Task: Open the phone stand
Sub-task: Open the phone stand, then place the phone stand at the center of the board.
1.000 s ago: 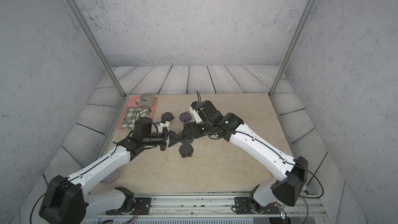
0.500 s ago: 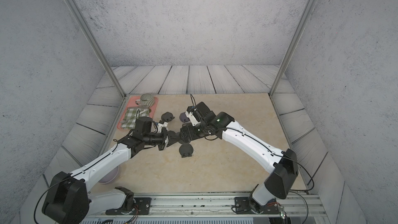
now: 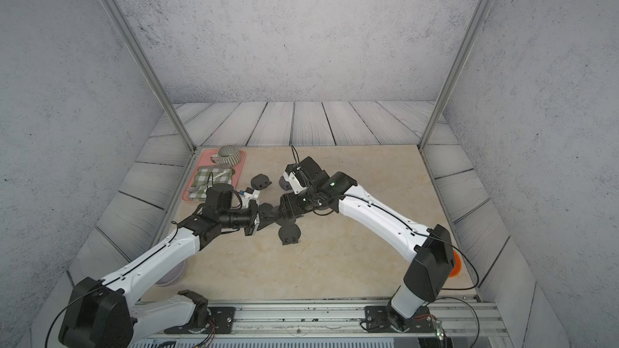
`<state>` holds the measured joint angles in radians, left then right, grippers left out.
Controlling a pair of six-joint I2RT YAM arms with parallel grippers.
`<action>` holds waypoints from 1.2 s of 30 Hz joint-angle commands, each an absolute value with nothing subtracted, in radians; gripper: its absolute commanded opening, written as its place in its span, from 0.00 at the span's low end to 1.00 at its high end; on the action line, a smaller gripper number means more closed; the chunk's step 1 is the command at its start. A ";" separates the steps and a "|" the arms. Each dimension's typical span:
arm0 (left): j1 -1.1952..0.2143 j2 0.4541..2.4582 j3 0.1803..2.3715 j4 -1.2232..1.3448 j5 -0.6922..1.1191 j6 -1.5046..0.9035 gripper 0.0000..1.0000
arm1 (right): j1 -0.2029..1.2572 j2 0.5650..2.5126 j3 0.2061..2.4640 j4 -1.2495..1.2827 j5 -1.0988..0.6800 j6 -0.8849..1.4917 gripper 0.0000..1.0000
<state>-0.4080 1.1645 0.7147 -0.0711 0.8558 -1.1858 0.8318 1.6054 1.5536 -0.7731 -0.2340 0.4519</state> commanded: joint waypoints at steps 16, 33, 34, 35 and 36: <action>-0.407 1.101 0.795 -0.397 0.758 -0.985 0.98 | 0.828 1.609 1.624 -0.882 -0.114 0.401 0.54; -0.407 0.994 0.710 -0.585 0.649 -0.833 0.98 | 0.729 1.533 1.432 -0.924 0.095 0.410 0.54; -0.407 0.987 0.701 -0.582 0.650 -0.831 0.99 | 0.716 1.526 1.415 -0.919 0.092 0.410 0.54; -0.407 0.980 0.693 -0.577 0.652 -0.831 0.98 | 0.700 1.520 1.400 -0.910 0.091 0.407 0.54; -0.408 0.972 0.687 -0.577 0.652 -0.828 0.98 | 0.686 1.517 1.384 -0.907 0.091 0.404 0.54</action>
